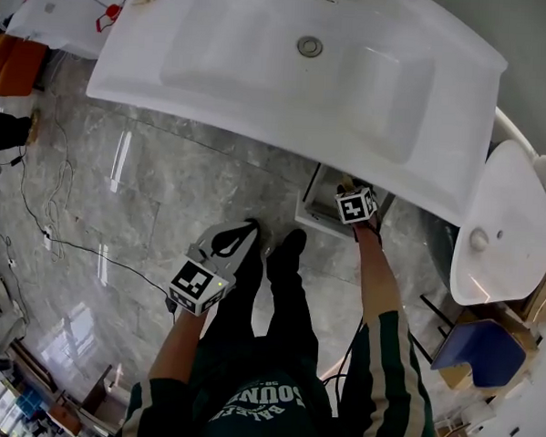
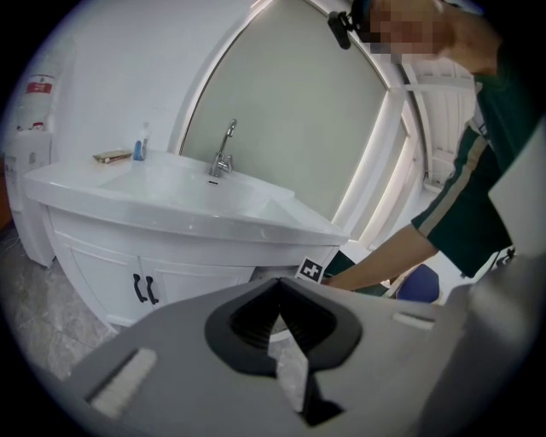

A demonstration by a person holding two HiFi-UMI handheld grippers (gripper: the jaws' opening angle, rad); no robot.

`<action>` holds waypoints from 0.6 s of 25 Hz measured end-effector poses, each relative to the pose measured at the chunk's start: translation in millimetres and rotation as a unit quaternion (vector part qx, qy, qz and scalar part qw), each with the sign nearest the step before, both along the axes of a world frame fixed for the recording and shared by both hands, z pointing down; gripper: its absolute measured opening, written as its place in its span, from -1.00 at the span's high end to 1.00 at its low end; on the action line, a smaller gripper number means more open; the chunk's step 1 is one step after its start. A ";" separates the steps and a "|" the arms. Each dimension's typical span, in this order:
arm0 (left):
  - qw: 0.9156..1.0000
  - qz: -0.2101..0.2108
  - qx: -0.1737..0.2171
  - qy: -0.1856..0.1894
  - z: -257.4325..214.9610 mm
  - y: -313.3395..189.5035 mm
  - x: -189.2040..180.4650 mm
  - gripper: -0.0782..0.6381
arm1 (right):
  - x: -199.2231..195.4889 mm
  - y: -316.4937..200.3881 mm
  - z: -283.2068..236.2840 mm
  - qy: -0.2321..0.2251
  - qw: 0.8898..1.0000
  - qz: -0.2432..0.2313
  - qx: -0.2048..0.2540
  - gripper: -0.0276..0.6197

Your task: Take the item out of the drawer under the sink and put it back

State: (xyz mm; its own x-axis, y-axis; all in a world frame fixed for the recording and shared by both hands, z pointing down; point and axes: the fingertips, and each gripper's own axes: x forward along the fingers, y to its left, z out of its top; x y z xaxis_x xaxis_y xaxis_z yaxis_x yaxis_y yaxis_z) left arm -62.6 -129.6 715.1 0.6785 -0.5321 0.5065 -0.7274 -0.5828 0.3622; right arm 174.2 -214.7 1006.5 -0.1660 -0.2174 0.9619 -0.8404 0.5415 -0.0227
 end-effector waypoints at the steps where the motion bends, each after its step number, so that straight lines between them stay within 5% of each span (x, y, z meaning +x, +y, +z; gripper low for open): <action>1: 1.000 -0.003 -0.002 -0.001 1.4 1.0 -2.2 0.64 | 0.7 2.8 4.4 0.009 1.000 -0.003 -0.011 0.38; 15: 1.000 -0.007 0.004 0.000 -1.6 2.8 -1.6 0.64 | -2.3 6.1 -4.0 0.025 0.999 -0.017 -0.025 0.81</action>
State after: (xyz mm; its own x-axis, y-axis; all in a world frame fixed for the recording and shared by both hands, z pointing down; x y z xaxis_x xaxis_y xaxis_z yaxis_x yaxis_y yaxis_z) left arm -64.2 -126.8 713.6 0.6712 -0.5457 0.5017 -0.7353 -0.5759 0.3574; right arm 171.9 -208.6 1002.5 -0.1244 -0.1643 0.9785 -0.8221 0.5693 -0.0089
